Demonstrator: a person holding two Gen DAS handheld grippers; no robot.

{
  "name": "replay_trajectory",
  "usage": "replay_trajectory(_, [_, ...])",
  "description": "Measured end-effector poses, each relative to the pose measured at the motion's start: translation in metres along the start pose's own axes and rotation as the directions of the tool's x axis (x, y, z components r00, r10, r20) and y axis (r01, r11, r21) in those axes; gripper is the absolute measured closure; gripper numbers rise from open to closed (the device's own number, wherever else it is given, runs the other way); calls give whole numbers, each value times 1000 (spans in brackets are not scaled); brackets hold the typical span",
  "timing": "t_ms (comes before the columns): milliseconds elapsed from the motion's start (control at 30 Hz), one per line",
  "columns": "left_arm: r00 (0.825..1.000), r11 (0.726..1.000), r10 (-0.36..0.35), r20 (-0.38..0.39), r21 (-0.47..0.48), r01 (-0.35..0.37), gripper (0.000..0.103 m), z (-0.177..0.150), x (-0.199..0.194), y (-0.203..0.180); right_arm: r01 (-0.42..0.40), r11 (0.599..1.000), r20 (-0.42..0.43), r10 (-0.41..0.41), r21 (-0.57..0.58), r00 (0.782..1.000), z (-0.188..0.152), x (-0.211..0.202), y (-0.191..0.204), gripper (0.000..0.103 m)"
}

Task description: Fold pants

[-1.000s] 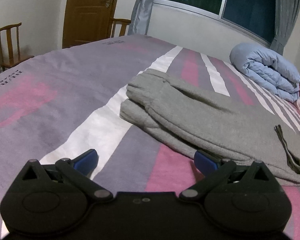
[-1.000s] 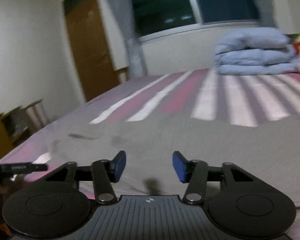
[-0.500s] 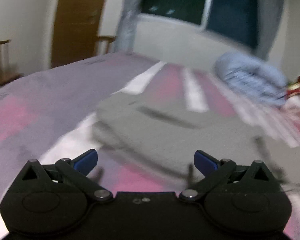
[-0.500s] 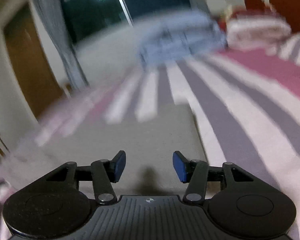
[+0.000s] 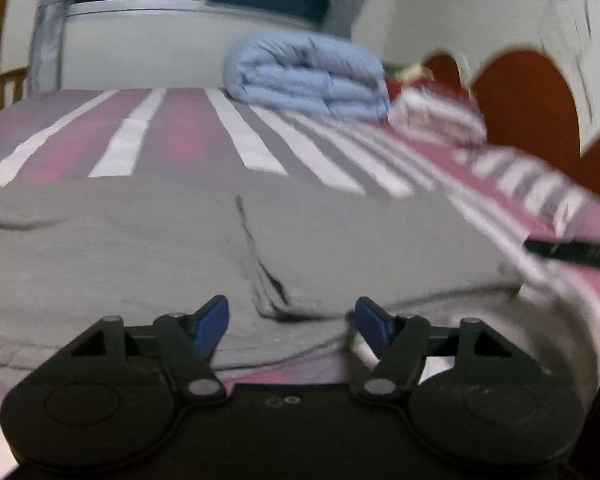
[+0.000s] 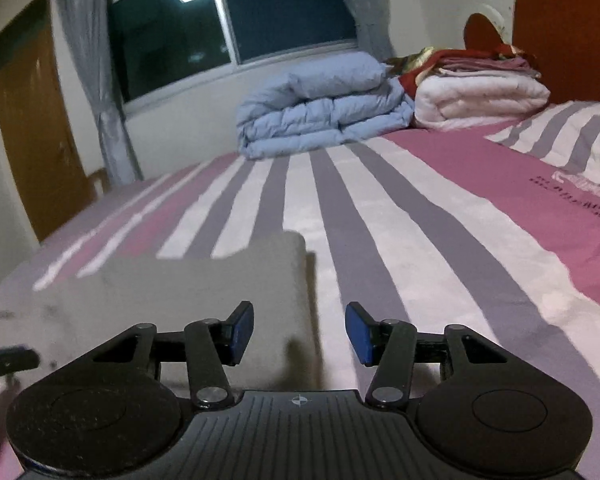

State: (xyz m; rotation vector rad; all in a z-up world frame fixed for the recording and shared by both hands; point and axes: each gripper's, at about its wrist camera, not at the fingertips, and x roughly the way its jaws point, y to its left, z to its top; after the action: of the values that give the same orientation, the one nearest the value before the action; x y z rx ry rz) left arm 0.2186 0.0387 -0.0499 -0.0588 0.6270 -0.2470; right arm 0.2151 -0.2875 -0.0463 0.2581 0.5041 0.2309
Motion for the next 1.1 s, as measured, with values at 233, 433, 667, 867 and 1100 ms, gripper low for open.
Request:
replay_trajectory(233, [998, 998, 57, -14, 38, -57, 39, 2, 27, -7, -38, 999, -21, 39, 11, 999, -13, -12, -7, 52])
replay_trajectory(433, [998, 998, 57, -5, 27, -57, 38, -1, 19, -5, 50, 998, -137, -45, 35, 990, -22, 16, -13, 51])
replay_trajectory(667, [998, 998, 61, 3, 28, -61, 38, -3, 15, -6, 63, 998, -144, -59, 20, 988, -21, 10, -9, 50])
replay_trajectory(867, [998, 997, 63, 25, 43, -64, 30, -3, -2, -8, 53, 997, -73, -49, 56, 996, -18, -1, -7, 45])
replay_trajectory(1100, [981, 963, 173, 91, -225, -149, 24, -12, -68, 69, 60, 996, 19, -61, 68, 998, -7, -8, -5, 41])
